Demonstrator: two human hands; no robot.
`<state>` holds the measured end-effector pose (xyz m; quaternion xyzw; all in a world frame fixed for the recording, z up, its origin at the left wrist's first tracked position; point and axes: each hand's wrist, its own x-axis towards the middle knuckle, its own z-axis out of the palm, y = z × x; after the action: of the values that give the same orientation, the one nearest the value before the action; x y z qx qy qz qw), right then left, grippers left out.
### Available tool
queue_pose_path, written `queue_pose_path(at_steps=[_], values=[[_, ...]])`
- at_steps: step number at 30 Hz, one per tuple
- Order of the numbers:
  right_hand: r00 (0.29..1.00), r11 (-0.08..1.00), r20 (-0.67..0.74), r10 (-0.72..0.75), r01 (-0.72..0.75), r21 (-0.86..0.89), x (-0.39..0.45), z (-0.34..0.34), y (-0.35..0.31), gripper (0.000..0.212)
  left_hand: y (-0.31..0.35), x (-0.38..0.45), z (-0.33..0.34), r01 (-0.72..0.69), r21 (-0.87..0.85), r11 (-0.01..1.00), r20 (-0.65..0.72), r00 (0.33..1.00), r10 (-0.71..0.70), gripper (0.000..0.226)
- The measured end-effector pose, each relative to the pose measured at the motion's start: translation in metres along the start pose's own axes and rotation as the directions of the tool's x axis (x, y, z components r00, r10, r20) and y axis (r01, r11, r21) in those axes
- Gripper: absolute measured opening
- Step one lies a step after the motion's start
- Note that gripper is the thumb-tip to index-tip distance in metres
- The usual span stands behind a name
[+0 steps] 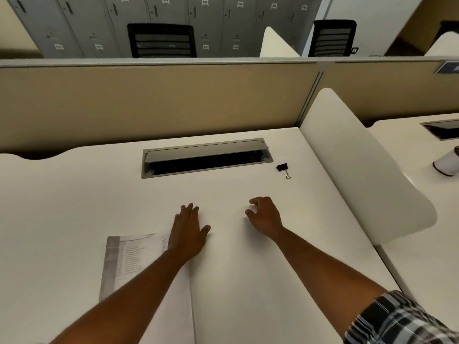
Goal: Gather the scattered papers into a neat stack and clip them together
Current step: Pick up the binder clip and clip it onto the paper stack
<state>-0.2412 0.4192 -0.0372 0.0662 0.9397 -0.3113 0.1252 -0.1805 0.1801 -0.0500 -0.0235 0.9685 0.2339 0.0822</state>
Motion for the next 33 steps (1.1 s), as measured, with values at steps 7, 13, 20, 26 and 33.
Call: queue_pose_path(at_steps=[7, 13, 20, 26, 33], values=[[0.974, 0.995, -0.205, -0.094, 0.082, -0.062, 0.065, -0.039, 0.015, 0.034, 0.017, 0.051, 0.017, -0.09, 0.132, 0.987, 0.045, 0.995, 0.085, 0.077], [0.961, 0.954, -0.208, -0.184, 0.124, -0.274, 0.116, -0.053, 0.026, 0.049, 0.005, 0.073, 0.037, -0.118, 0.208, 0.971, 0.065, 0.992, 0.107, 0.077], [0.967, 0.859, -0.186, -0.172, 0.055, -0.508, 0.144, -0.058, 0.041, 0.065, 0.002, 0.073, 0.052, -0.097, 0.237, 0.967, -0.037, 0.993, 0.109, 0.07], [0.975, 0.883, -0.199, -0.097, -0.008, -0.47, 0.147, -0.051, 0.044, 0.046, 0.001, 0.072, 0.055, -0.091, 0.236, 0.968, -0.061, 0.992, 0.108, 0.069], [0.956, 0.91, -0.257, -0.14, 0.022, -0.415, 0.132, -0.044, 0.042, 0.03, 0.005, 0.072, 0.052, -0.085, 0.243, 0.966, -0.01, 0.996, 0.09, 0.07]])
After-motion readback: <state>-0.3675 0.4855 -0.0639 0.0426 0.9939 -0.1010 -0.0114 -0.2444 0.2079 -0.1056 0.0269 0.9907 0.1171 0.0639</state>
